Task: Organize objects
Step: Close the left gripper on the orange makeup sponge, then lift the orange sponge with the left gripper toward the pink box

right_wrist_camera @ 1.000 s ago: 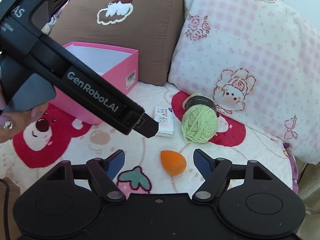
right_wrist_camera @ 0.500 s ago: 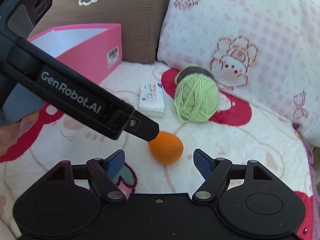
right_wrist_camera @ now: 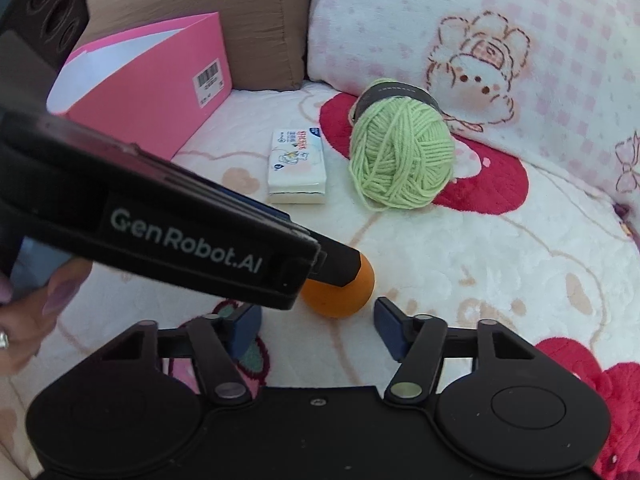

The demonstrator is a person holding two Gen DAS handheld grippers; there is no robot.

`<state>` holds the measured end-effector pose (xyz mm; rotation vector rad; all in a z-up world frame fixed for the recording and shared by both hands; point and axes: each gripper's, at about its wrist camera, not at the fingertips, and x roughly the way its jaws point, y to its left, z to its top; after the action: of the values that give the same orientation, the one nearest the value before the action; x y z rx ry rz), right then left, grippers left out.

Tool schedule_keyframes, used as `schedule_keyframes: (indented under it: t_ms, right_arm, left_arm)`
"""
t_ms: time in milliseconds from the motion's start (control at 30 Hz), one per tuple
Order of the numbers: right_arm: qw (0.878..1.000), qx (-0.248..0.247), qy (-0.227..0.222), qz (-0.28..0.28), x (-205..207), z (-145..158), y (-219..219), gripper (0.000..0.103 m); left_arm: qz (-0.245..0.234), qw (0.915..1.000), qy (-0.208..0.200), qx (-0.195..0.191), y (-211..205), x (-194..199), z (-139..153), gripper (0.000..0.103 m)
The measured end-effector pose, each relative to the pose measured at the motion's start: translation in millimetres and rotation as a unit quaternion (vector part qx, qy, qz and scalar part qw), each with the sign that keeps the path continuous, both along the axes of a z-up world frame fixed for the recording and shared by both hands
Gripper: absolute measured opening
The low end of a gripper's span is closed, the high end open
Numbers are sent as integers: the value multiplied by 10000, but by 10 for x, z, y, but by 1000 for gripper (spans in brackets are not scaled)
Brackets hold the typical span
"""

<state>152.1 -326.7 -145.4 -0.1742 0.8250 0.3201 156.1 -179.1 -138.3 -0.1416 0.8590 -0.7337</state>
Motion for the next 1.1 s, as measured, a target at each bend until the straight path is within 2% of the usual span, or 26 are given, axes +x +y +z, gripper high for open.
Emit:
schedule_keyframes:
  t_ms: [133,300,400,567,767,933,1100]
  right_arm:
    - [9999,66,-3,-112,32,-11,-41,51]
    - [9999,-2,-54,-119,75,-37,-51,46]
    - [9998,96,-73,-154,94,-61,-77,46]
    - [9998,-59,-170,-37,71,-111,-63,46]
    - [9969,-478,-614,80,-104,-67,6,46]
    - [9977,-354,-572,-22,-167,76,24,47]
    - [9986,-199,-491,-24,-335,258,97,53]
  left_arm:
    - [19,10000,41,77,-36,-13,-13,43]
    - [183,9996,219,-65,-21,-3,-41,43]
    - [308,9991,267,-63,-31,-6,-54,43]
    - [330,9988,362,-74,-50,-27,-39,43]
    - [98,9997,215,62,-105,-121,80,43]
    - [19,9999,161,50,-66,-210,219,43]
    - [-134,9991,387,52,42,-303,392,43]
